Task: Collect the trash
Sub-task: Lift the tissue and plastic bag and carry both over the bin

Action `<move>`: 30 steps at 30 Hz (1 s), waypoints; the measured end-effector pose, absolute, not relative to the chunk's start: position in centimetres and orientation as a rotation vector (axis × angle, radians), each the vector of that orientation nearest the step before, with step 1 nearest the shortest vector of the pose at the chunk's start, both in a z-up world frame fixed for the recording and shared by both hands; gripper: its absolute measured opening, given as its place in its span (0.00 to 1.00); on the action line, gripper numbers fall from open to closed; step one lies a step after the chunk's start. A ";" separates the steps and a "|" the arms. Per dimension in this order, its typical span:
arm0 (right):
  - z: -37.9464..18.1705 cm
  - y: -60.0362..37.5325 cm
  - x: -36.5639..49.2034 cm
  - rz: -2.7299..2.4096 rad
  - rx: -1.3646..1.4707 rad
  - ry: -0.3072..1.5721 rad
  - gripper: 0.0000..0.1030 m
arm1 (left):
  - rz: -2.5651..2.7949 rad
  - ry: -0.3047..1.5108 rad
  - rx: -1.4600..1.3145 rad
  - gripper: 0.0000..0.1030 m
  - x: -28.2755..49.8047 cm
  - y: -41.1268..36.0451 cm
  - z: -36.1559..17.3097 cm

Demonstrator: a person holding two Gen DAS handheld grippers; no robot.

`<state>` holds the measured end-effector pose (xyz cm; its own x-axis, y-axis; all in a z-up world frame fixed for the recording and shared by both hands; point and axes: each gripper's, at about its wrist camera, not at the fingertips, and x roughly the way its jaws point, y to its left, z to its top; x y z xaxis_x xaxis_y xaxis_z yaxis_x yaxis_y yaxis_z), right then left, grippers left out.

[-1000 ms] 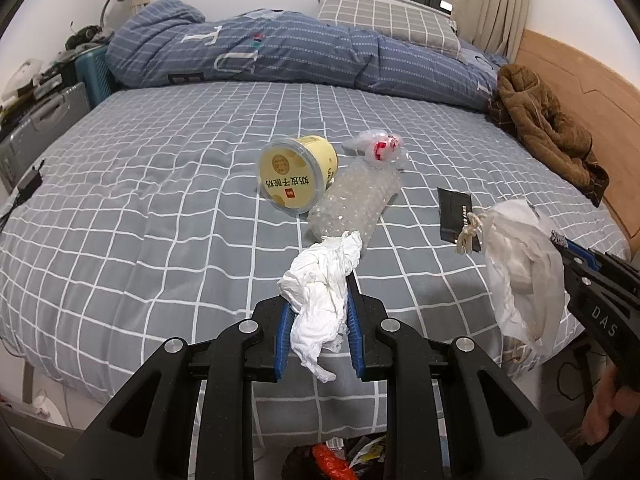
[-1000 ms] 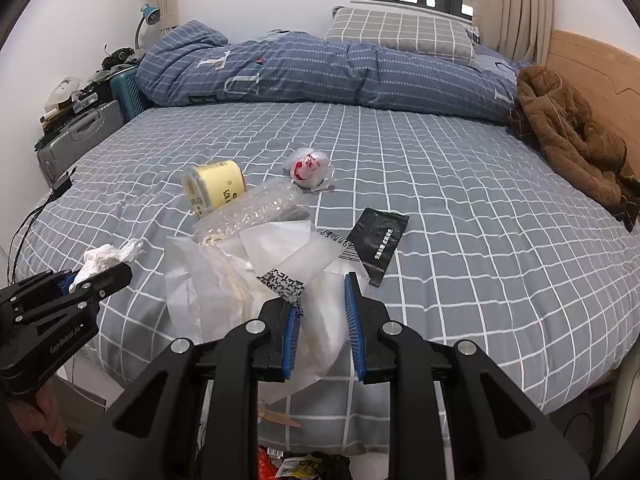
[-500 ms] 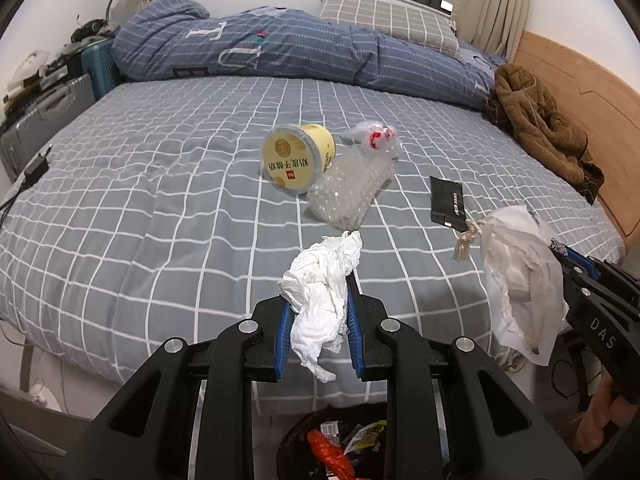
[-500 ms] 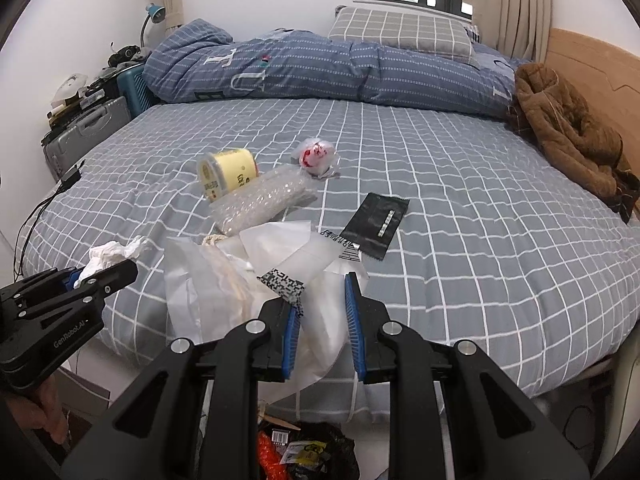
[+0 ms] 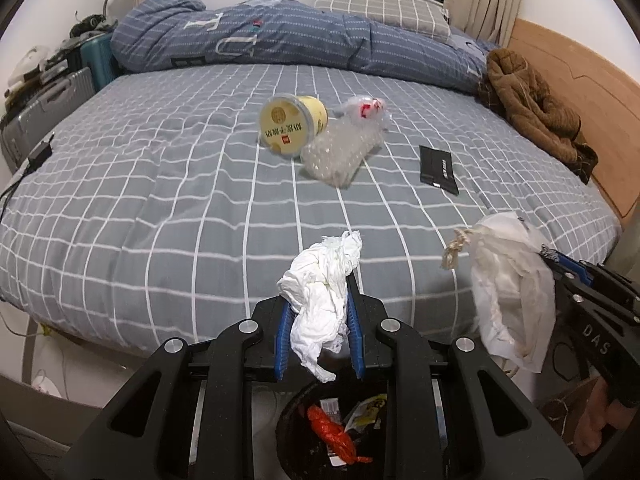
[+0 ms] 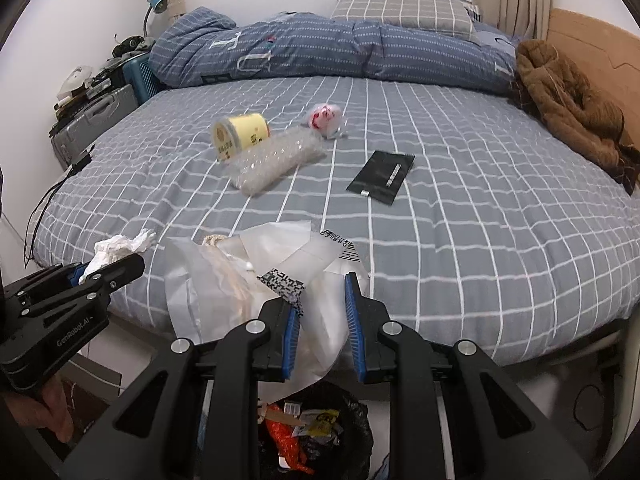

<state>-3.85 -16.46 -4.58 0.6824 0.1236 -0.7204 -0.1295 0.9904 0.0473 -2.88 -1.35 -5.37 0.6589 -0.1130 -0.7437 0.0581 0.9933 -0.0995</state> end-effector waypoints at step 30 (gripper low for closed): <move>-10.0 -15.1 -11.1 0.149 -0.009 0.952 0.20 | -0.069 0.978 -0.107 0.22 -10.8 -0.9 -10.2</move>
<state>-11.09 -15.06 -9.99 0.5706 0.1228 -0.8120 -0.1312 0.9897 0.0575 -10.81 -0.92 -10.18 0.5573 -0.1067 -0.8234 0.0105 0.9925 -0.1215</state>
